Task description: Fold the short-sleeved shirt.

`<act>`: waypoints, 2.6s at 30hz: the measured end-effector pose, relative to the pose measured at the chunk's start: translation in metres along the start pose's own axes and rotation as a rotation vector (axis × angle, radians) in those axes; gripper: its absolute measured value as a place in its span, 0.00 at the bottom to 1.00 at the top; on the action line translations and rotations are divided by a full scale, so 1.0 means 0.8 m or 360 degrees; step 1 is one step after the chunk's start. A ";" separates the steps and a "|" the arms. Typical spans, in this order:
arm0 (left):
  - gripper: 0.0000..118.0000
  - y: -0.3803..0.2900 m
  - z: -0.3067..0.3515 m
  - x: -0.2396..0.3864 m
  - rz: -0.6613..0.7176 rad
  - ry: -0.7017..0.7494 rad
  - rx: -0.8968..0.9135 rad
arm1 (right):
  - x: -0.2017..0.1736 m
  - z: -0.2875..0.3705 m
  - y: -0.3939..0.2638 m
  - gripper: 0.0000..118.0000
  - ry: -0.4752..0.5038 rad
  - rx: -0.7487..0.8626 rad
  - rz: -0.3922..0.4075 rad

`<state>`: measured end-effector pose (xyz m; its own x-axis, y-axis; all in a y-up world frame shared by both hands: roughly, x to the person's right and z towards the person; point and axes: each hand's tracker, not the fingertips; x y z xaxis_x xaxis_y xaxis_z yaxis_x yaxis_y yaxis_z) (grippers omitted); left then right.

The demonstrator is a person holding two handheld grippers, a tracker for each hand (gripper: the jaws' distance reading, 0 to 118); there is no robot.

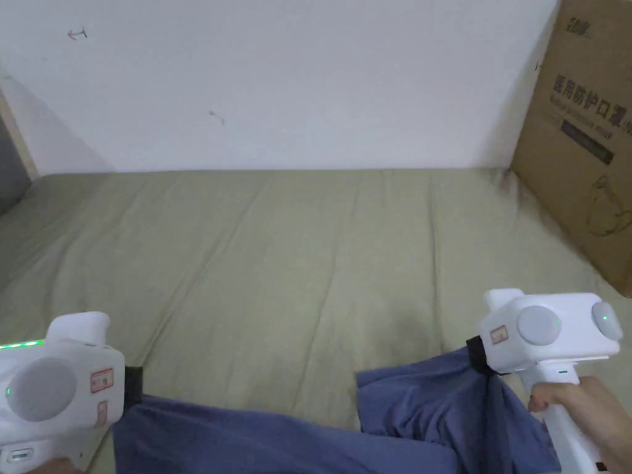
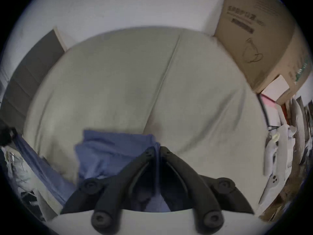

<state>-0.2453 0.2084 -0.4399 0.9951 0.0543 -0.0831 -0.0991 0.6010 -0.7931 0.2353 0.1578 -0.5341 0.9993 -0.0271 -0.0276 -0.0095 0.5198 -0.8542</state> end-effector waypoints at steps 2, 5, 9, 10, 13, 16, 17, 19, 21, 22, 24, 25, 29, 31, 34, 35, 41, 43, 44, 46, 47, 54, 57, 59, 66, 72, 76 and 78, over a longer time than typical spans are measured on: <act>0.02 0.015 0.020 0.000 -0.0024 0.0016 0.0084 | 0.010 0.045 0.023 0.04 -0.0041 0.0094 -0.0013; 0.01 0.047 0.057 0.001 -0.0068 0.0053 0.0210 | 0.027 0.123 0.057 0.04 -0.0099 0.0259 -0.0052; 0.01 0.095 0.117 0.003 -0.0009 0.0044 0.0372 | 0.054 0.224 0.092 0.04 -0.0145 0.0458 -0.0151; 0.01 0.106 0.134 0.004 -0.0020 0.0078 0.0432 | 0.061 0.249 0.099 0.04 -0.0167 0.0506 -0.0156; 0.01 0.132 0.180 0.010 -0.0075 0.0108 0.0572 | 0.083 0.313 0.111 0.04 -0.0186 0.0649 -0.0238; 0.01 0.157 0.217 0.019 -0.0120 0.0084 0.0665 | 0.097 0.368 0.119 0.04 -0.0108 0.0765 -0.0331; 0.01 0.164 0.226 0.022 -0.0126 0.0083 0.0682 | 0.098 0.376 0.123 0.04 -0.0112 0.0793 -0.0333; 0.01 0.182 0.243 0.028 -0.0124 0.0092 0.0745 | 0.095 0.399 0.131 0.04 -0.0153 0.0861 -0.0344; 0.01 0.201 0.255 0.032 -0.0144 0.0117 0.0793 | 0.093 0.410 0.144 0.04 -0.0150 0.0890 -0.0360; 0.01 0.213 0.259 0.034 -0.0143 0.0129 0.0810 | 0.091 0.415 0.153 0.04 -0.0146 0.0896 -0.0376; 0.01 0.238 0.264 0.035 -0.0144 0.0141 0.0839 | 0.085 0.421 0.174 0.04 -0.0155 0.0940 -0.0400; 0.01 0.256 0.264 0.034 -0.0138 0.0140 0.0844 | 0.083 0.422 0.186 0.04 -0.0157 0.0960 -0.0409; 0.01 0.329 0.256 0.036 -0.0130 0.0215 0.0892 | 0.074 0.428 0.252 0.04 -0.0119 0.1030 -0.0480; 0.01 0.364 0.255 0.038 -0.0136 0.0240 0.0959 | 0.063 0.432 0.288 0.04 -0.0152 0.1065 -0.0467; 0.01 0.419 0.258 0.039 -0.0101 0.0282 0.1028 | 0.050 0.446 0.339 0.04 -0.0134 0.1166 -0.0471; 0.01 0.437 0.261 0.039 -0.0067 0.0267 0.1059 | 0.047 0.452 0.356 0.04 -0.0128 0.1191 -0.0487; 0.01 0.525 0.285 0.036 -0.0133 0.0376 0.1232 | 0.030 0.499 0.434 0.04 -0.0141 0.1352 -0.0450; 0.01 0.540 0.292 0.036 -0.0109 0.0372 0.1276 | 0.022 0.513 0.445 0.04 -0.0179 0.1410 -0.0398; 0.01 0.547 0.295 0.036 -0.0120 0.0372 0.1289 | 0.017 0.515 0.450 0.04 -0.0224 0.1430 -0.0387; 0.01 0.553 0.294 0.038 -0.0063 0.0377 0.1339 | 0.011 0.512 0.458 0.04 -0.0229 0.1427 -0.0375; 0.01 0.552 0.291 0.038 -0.0073 0.0390 0.1357 | 0.010 0.509 0.464 0.04 -0.0237 0.1412 -0.0363; 0.01 0.531 0.184 0.032 -0.0105 0.0435 0.1155 | 0.009 0.414 0.463 0.04 -0.0231 0.1227 -0.0328; 0.01 0.509 0.105 0.030 -0.0088 0.0384 0.1023 | 0.011 0.335 0.452 0.04 -0.0257 0.1086 -0.0340; 0.01 0.488 0.045 0.036 -0.0076 0.0400 0.0942 | 0.012 0.273 0.444 0.04 -0.0279 0.0955 -0.0333; 0.01 0.393 -0.177 0.053 -0.0080 0.0446 0.0577 | 0.028 0.030 0.375 0.04 -0.0306 0.0461 -0.0388; 0.01 0.302 -0.321 0.047 -0.0077 0.0492 0.0196 | 0.039 -0.131 0.290 0.04 -0.0313 0.0095 -0.0439; 0.01 0.257 -0.342 0.037 -0.0147 0.0434 0.0061 | 0.048 -0.154 0.244 0.04 -0.0268 0.0007 -0.0481; 0.01 0.241 -0.328 0.032 -0.0192 0.0459 0.0110 | 0.052 -0.145 0.229 0.04 -0.0296 0.0024 -0.0441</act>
<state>-0.2406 0.1164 -0.7536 0.9556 -0.2431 -0.1663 0.0303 0.6427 -0.7655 0.2711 0.1527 -0.7518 0.9534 -0.0134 0.3013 0.2628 0.5269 -0.8083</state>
